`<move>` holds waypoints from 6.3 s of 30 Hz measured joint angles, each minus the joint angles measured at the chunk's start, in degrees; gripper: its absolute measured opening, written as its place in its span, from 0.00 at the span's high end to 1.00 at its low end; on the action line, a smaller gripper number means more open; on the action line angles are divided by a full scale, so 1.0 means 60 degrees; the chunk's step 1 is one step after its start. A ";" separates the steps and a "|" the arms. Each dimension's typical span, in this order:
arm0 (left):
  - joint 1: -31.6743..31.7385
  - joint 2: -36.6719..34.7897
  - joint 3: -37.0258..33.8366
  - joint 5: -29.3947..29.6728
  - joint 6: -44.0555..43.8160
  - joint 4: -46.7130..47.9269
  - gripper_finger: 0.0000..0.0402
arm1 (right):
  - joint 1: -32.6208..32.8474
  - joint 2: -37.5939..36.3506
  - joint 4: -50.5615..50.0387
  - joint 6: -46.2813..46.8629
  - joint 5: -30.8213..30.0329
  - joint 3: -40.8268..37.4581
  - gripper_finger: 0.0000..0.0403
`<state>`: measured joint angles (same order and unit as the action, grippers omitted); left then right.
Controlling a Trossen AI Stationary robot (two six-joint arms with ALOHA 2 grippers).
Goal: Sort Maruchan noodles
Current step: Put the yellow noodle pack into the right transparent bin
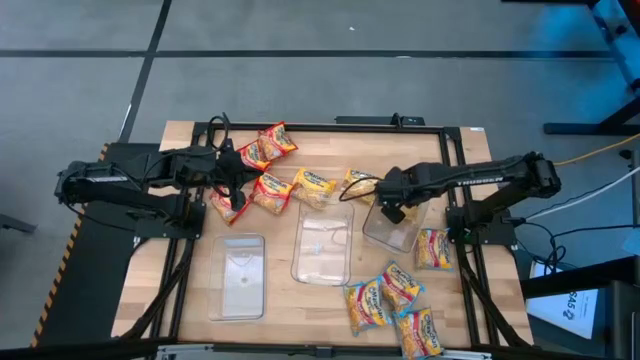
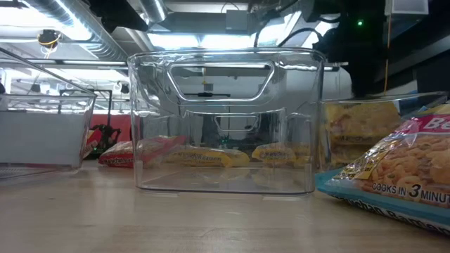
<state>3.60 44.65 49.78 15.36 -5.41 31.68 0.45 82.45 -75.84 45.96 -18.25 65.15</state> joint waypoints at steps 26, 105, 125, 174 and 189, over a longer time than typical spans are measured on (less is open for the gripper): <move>0.0004 -0.0001 0.0000 0.0003 0.0000 0.0000 1.00 | -0.0018 0.0001 0.0915 0.0360 -0.0375 -0.0886 0.76; 0.0004 -0.0023 0.0007 -0.0218 -0.0036 0.0005 1.00 | -0.6002 0.3946 0.6151 -0.4688 0.5915 0.3554 0.73; -0.0004 -0.0016 0.0007 -0.0258 -0.0102 0.0478 1.00 | -0.5980 0.5458 0.3412 -0.6145 0.5917 0.3558 0.73; -0.0004 -0.0016 0.0004 -0.0249 -0.0076 0.0646 1.00 | -0.4615 0.6310 -0.2271 -0.7494 0.3637 0.9468 1.00; -0.0007 -0.0016 0.0000 -0.0249 -0.0089 0.0652 1.00 | -0.4073 0.6106 -0.2325 -0.7053 0.1640 1.1311 0.96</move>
<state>3.55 44.56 49.78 13.87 -5.95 35.59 -24.00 119.09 -89.79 3.64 -8.41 133.02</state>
